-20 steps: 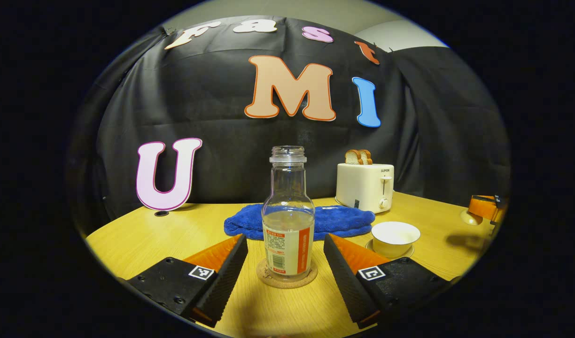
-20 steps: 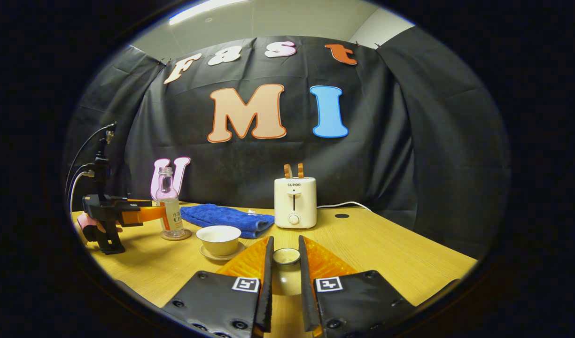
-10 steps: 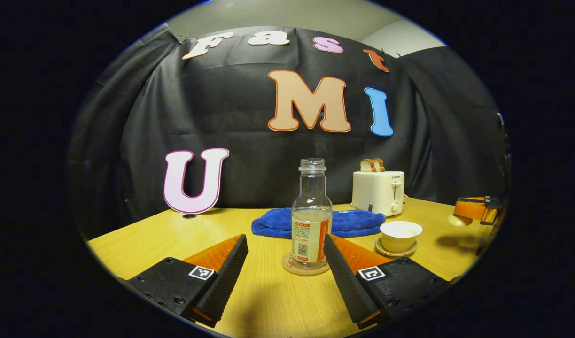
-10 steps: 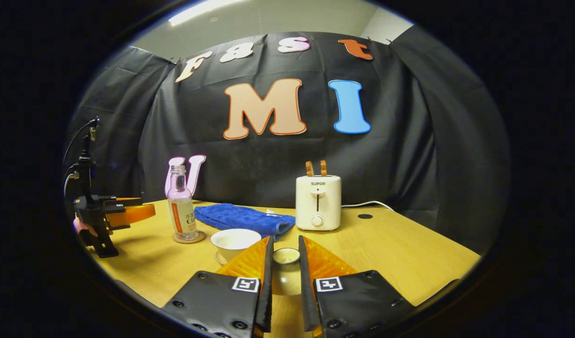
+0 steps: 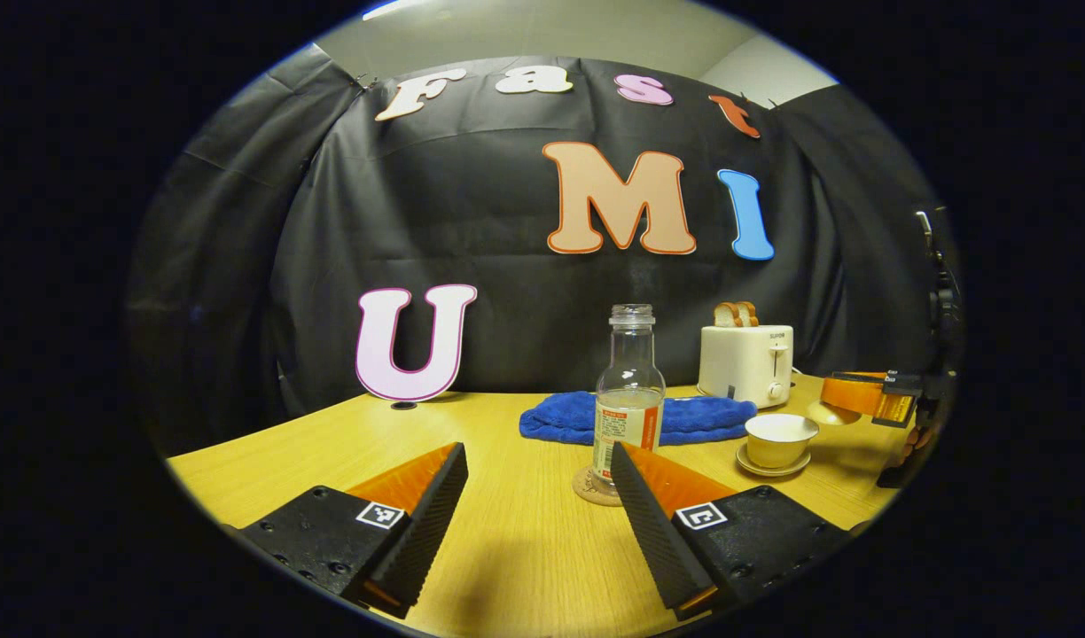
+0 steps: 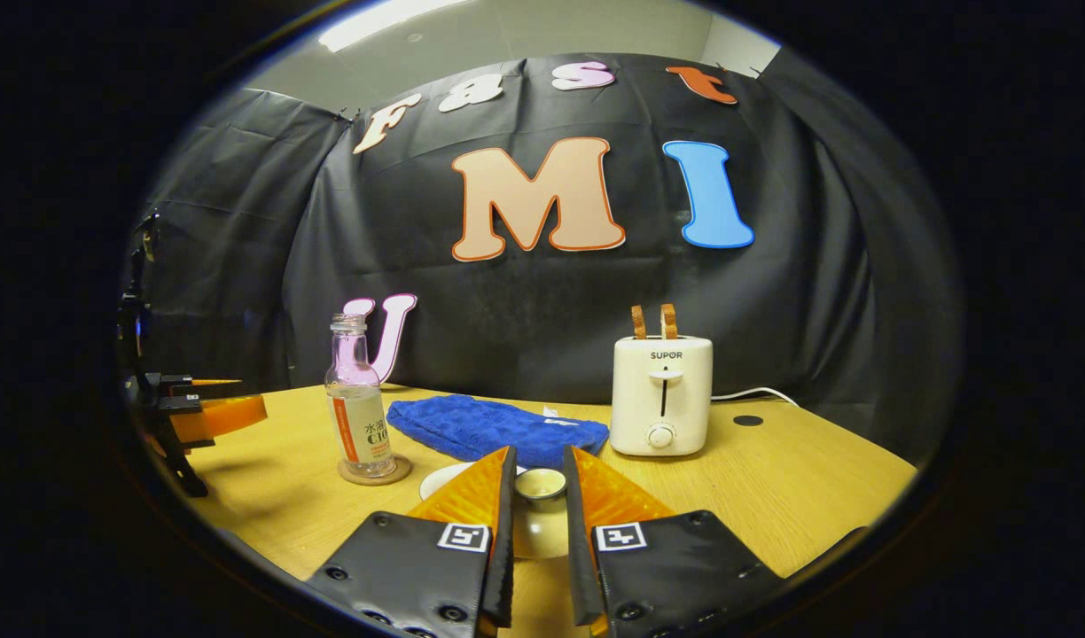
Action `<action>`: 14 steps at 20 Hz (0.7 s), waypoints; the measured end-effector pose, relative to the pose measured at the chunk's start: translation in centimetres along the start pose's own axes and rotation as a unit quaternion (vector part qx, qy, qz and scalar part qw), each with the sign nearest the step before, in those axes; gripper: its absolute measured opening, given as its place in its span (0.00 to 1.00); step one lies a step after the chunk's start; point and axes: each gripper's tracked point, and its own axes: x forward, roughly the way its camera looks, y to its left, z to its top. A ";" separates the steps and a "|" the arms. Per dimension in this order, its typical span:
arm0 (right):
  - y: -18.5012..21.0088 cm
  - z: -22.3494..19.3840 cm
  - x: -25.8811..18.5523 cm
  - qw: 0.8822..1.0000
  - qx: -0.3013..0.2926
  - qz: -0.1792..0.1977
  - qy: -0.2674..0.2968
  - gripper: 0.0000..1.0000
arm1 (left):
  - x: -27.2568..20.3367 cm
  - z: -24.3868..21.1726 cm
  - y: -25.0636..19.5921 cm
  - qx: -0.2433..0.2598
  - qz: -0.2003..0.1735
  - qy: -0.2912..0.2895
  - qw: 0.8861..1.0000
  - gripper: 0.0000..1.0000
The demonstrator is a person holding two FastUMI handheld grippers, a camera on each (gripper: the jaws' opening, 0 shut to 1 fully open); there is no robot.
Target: Open the teacup lid with one hand, grasp the water bottle and pour water into the teacup with the other hand; after pouring, place the water bottle on the coaster and then close the teacup lid.
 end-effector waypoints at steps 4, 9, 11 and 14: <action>1.3 -0.3 1.8 1.000 -0.001 0.008 0.009 0.29 | -0.2 0.0 0.4 0.001 0.010 0.001 1.000 0.94; 2.7 -1.0 2.9 0.999 -0.016 0.029 0.032 0.29 | -0.2 0.1 0.3 0.000 0.010 0.001 1.000 0.95; 3.3 -1.1 3.1 0.998 -0.024 0.040 0.037 0.29 | -0.2 0.1 0.3 0.000 0.010 0.001 1.000 0.95; 4.2 -1.3 3.5 0.997 -0.024 0.056 0.042 0.29 | -0.2 0.0 0.3 0.001 0.010 0.001 1.000 0.95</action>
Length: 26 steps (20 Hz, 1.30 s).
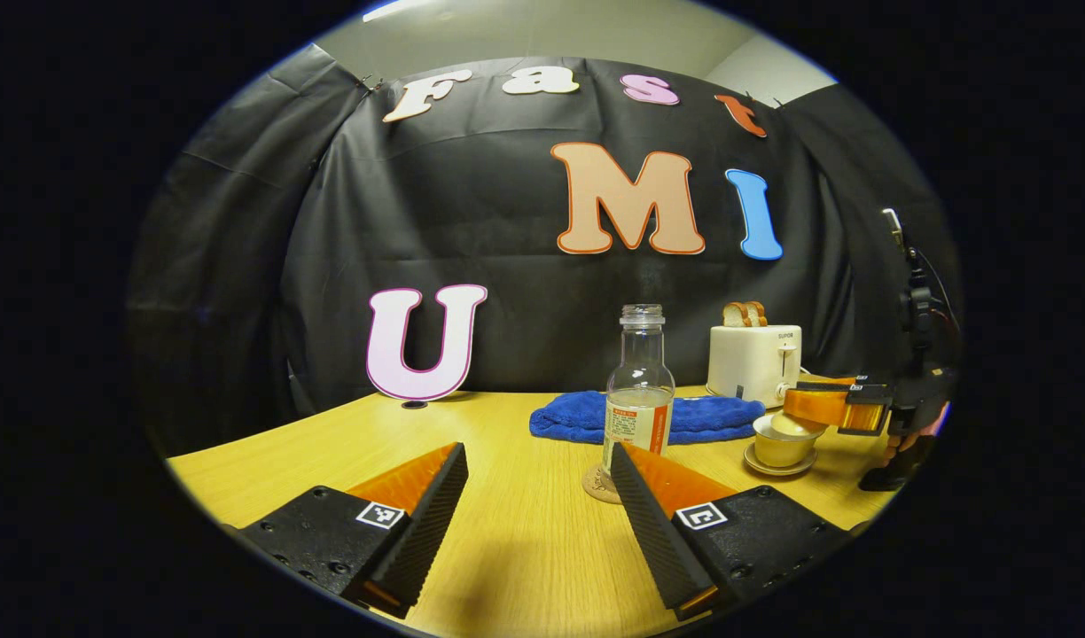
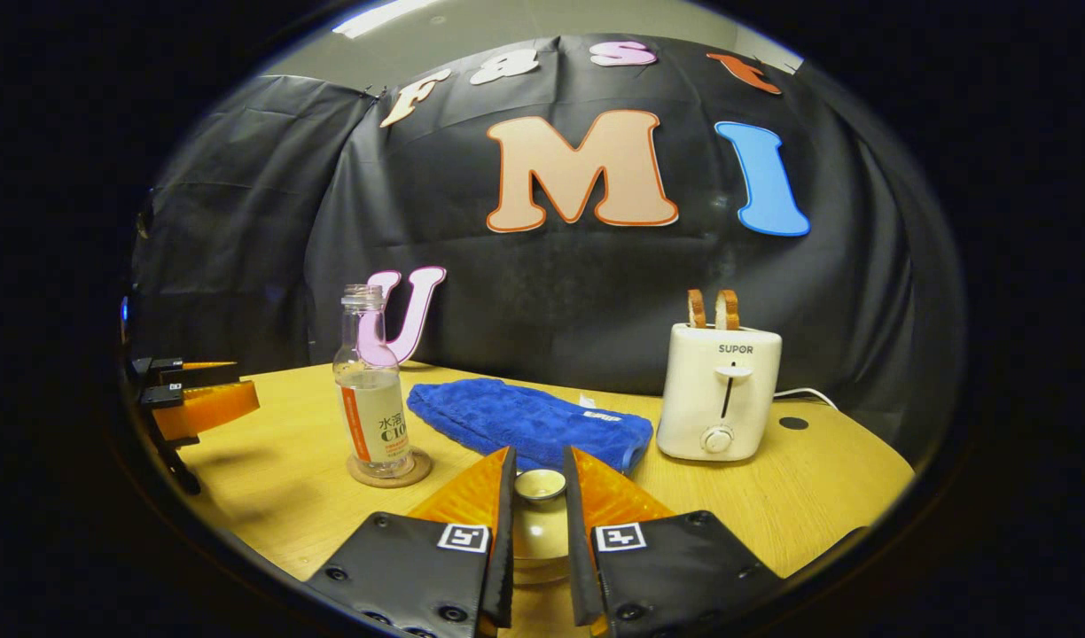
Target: Open the teacup lid with one hand, grasp the water bottle and pour water into the teacup with the other hand; after pouring, place the water bottle on the coaster and then close the teacup lid.
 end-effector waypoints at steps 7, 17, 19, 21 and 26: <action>0.7 -0.8 0.9 0.999 0.018 0.028 0.023 0.31 | 0.0 0.1 0.0 0.000 0.000 0.000 1.000 0.95; 0.8 -0.7 0.4 0.999 0.016 0.023 0.021 0.79 | 0.0 0.1 0.0 0.001 0.000 -0.001 1.000 0.94; 0.4 -0.3 -0.1 1.000 0.019 0.013 0.011 0.92 | -0.1 0.2 0.1 0.001 0.000 -0.001 1.000 0.95; 0.0 0.1 -0.6 1.000 0.020 0.001 -0.004 0.94 | 0.0 0.1 0.0 0.001 0.000 -0.001 1.000 0.94; -2.2 1.0 -2.6 0.998 0.025 -0.053 -0.037 0.98 | -0.1 0.1 0.0 0.001 0.000 0.000 1.000 0.95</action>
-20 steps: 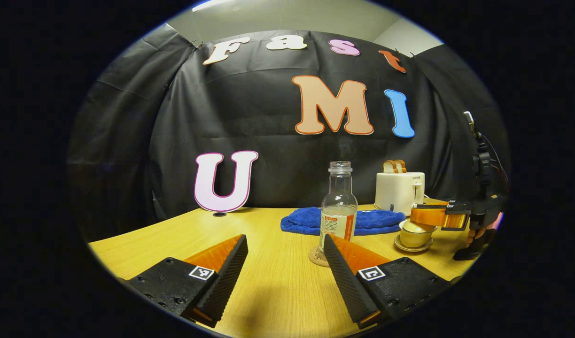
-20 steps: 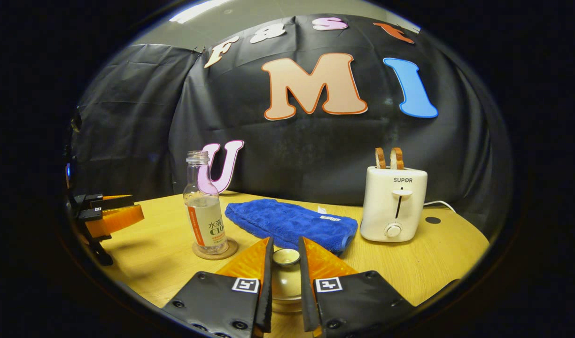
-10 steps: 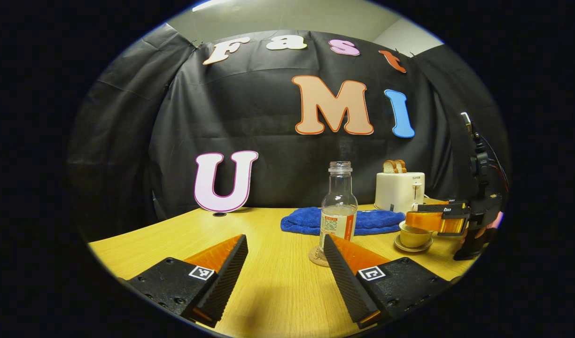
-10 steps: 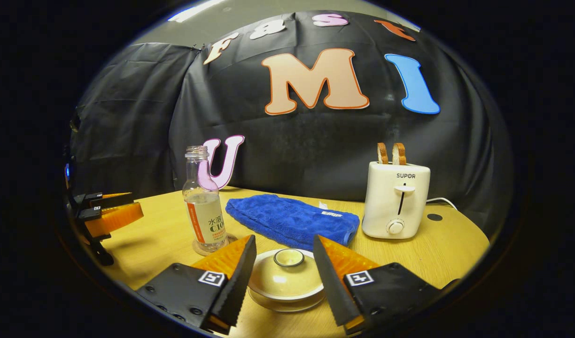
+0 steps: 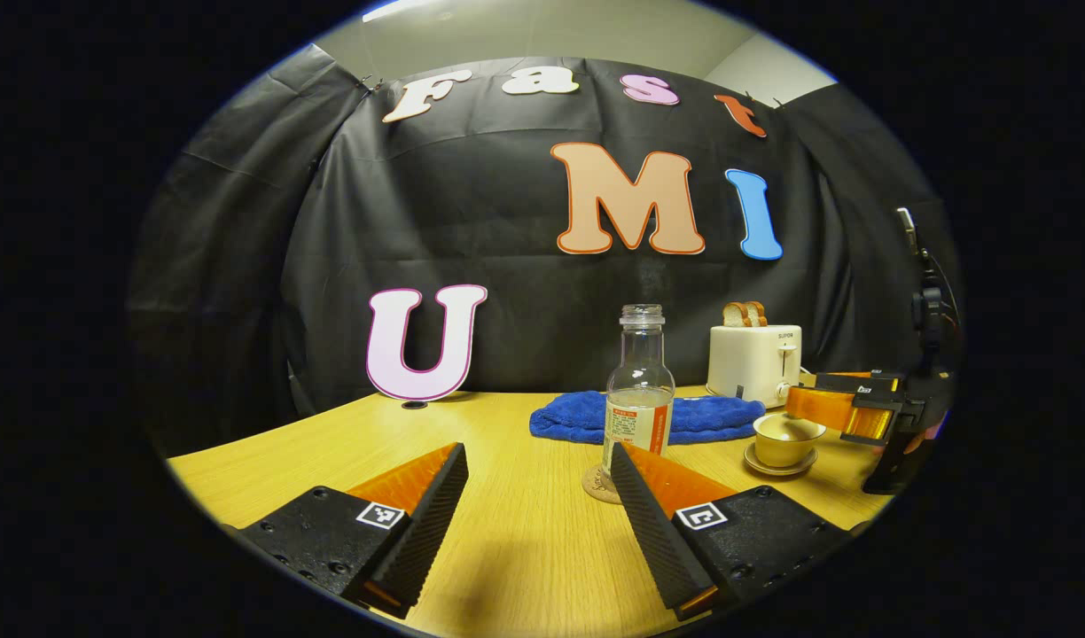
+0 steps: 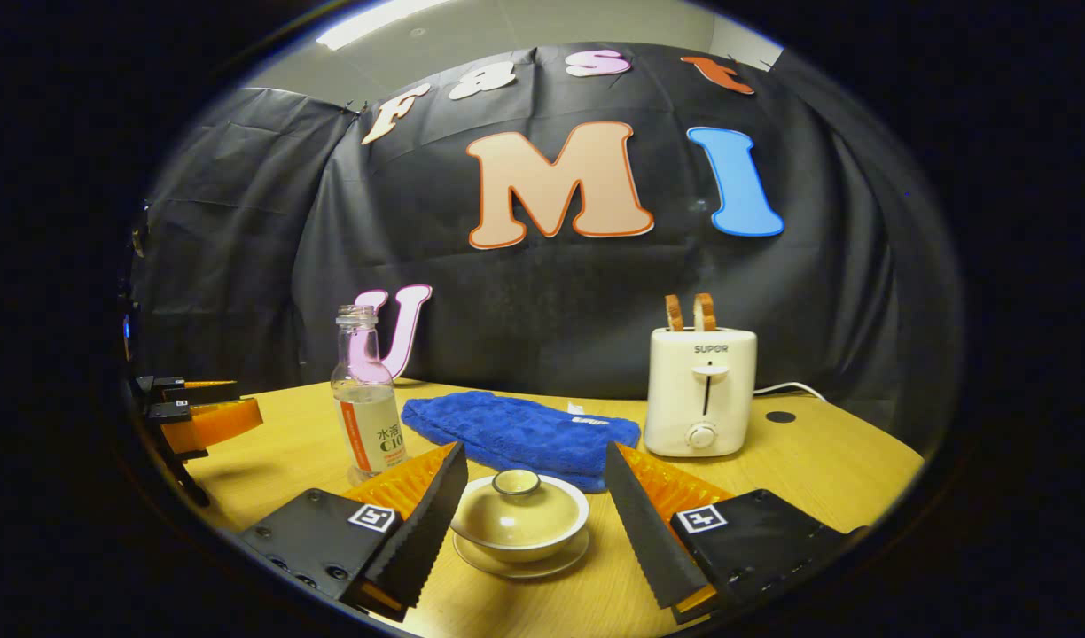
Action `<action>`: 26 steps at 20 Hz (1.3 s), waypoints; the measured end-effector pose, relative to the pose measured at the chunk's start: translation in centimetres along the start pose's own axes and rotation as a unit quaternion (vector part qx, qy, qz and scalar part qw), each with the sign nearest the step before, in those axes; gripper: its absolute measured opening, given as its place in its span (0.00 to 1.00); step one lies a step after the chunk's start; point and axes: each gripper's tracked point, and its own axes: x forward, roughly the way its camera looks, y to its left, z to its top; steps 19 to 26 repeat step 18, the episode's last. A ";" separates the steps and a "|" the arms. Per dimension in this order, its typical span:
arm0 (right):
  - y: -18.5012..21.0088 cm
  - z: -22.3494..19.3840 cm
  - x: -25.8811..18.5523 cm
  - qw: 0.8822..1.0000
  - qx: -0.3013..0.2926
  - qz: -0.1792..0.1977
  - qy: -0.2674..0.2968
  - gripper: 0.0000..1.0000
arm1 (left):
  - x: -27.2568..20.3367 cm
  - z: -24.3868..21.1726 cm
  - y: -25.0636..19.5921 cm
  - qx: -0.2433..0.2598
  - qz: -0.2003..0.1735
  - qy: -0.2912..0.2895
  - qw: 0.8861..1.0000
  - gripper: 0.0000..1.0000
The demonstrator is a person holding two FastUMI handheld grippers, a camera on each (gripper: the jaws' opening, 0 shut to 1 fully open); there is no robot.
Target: Open the teacup lid with one hand, grasp the water bottle and pour water into the teacup with the other hand; after pouring, place the water bottle on the coaster and then close the teacup lid.
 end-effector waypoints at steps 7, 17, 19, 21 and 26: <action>-3.6 0.4 -4.0 0.997 -0.003 -0.072 -0.012 0.98 | 0.0 0.0 0.0 0.000 0.000 0.000 1.000 0.94; -7.8 0.7 -9.1 0.989 -0.005 -0.148 -0.017 0.98 | -0.2 0.1 1.3 0.002 0.031 0.001 1.000 0.95; -7.9 0.7 -9.3 0.988 -0.005 -0.151 -0.018 0.98 | -0.1 0.0 1.4 0.001 0.034 0.001 0.999 0.94; -7.9 0.7 -9.3 0.988 -0.005 -0.151 -0.018 0.98 | -0.1 0.0 1.4 0.001 0.034 0.001 0.999 0.94; -7.9 0.7 -9.3 0.988 -0.005 -0.151 -0.018 0.98 | -0.1 0.0 1.4 0.001 0.034 0.001 0.999 0.94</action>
